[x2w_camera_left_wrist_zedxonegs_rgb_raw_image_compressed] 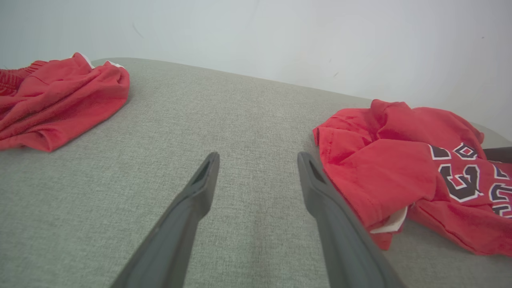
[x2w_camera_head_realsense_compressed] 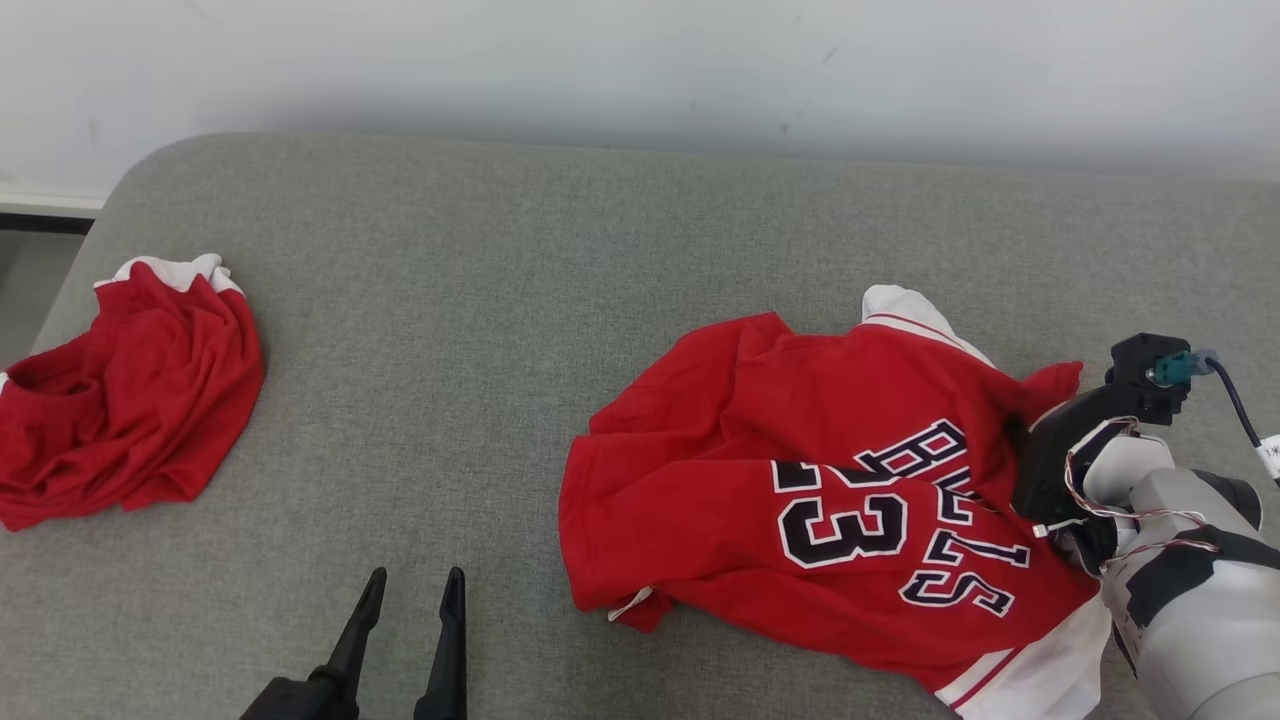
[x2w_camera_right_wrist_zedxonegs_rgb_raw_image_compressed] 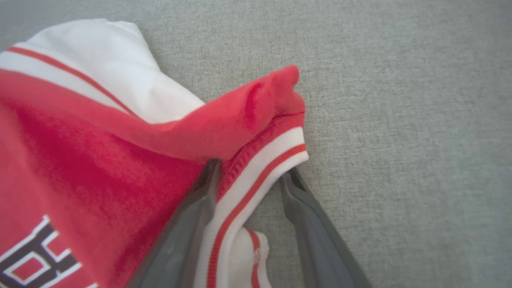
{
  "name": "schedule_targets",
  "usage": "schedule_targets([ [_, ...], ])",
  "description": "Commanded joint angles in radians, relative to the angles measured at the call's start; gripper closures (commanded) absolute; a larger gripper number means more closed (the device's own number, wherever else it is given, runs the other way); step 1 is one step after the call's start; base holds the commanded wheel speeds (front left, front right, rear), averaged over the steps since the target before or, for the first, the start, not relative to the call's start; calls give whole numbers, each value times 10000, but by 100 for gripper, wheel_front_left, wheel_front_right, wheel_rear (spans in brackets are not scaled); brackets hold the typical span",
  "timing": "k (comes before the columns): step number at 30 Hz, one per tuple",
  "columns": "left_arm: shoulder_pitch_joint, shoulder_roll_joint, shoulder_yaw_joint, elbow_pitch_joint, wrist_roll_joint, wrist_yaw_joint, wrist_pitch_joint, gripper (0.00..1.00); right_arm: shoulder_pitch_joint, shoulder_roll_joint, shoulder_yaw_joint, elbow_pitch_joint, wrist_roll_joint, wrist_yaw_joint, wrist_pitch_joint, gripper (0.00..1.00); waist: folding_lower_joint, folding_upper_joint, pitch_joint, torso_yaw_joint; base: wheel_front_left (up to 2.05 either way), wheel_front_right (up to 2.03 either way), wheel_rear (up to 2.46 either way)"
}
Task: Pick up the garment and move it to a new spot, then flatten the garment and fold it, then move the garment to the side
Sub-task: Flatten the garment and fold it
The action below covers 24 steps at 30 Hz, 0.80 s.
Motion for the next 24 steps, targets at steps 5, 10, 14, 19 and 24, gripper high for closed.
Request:
schedule_targets([
  [5,-178,-8,34,-30,-154,47,-34,0,-499,124,198,-86,-229,6,-734,100,-1,-1,223,86,0,0,0],
  [10,-277,-8,16,-50,-168,71,-34,0,-1279,91,385,-470,-320,6,-1833,100,-1,-1,350,103,0,0,0],
  [14,-344,-7,-53,-36,-198,78,-34,0,-1830,-4,457,-586,-454,6,-2579,100,-1,-1,427,172,0,0,0],
  [19,-420,-5,-204,2,-287,115,-34,0,-2453,-160,469,-406,-837,6,-3772,100,-1,-1,550,406,0,0,0],
  [24,-515,-7,-284,17,-360,149,-34,0,-2614,-30,377,-75,-1252,5,-4107,69,-1,-1,654,589,0,0,0],
])
